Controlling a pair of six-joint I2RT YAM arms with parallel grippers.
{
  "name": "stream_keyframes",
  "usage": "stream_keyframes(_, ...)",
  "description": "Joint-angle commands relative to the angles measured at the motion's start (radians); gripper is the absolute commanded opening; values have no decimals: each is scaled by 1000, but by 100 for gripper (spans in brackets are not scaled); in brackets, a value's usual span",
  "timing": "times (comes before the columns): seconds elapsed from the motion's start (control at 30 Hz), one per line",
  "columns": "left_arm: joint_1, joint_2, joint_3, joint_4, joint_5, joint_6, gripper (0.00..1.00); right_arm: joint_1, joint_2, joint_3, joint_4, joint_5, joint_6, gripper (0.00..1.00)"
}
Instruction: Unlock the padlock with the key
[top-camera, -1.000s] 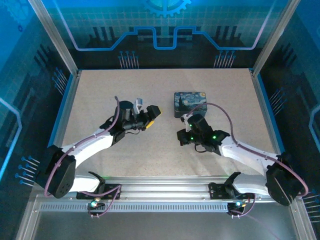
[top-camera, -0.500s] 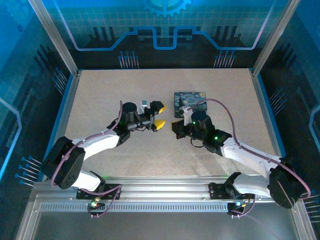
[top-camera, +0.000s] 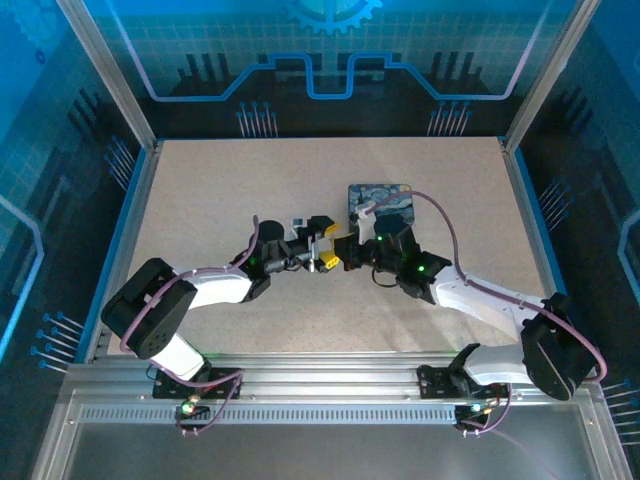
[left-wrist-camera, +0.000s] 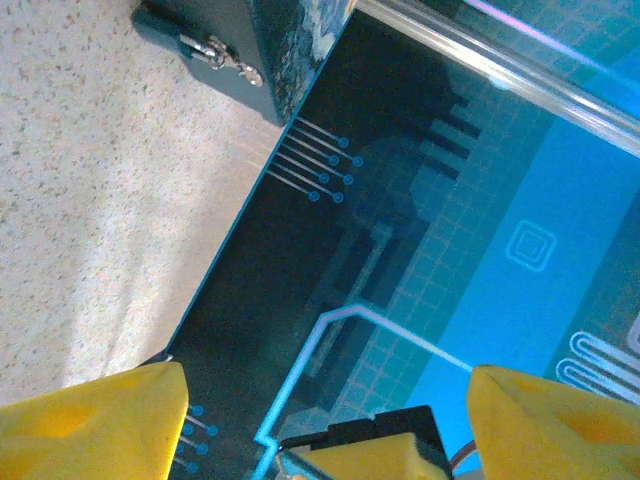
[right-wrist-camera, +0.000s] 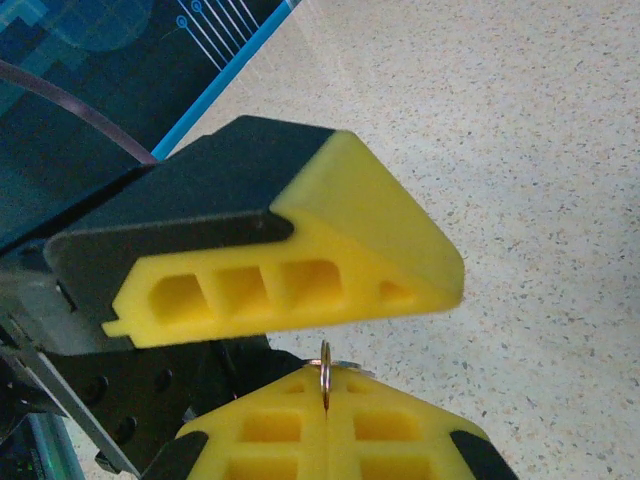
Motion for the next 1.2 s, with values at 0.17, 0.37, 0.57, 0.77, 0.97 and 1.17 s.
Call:
stream_keyframes(0.17, -5, 5, -27, 71, -47, -58, 58, 15, -33, -19, -10, 2, -8, 0)
stream_keyframes(0.37, -6, 4, -31, 75, -58, -61, 44, 14, -49, -36, -29, -6, -10, 0)
stream_keyframes(0.57, -6, 3, -33, 70, -64, -63, 31, 14, -53, -39, -34, -9, -10, 0)
stream_keyframes(0.77, -6, 3, -32, 63, -66, -59, 20, 14, -63, -43, -34, -2, -9, 0)
stream_keyframes(0.97, -6, -1, -31, 51, -66, -51, 13, 13, -74, -50, -32, 4, -6, 0)
stream_keyframes(1.17, -6, -1, -30, 50, -68, -47, 10, 10, -81, -53, -32, 5, -4, 0)
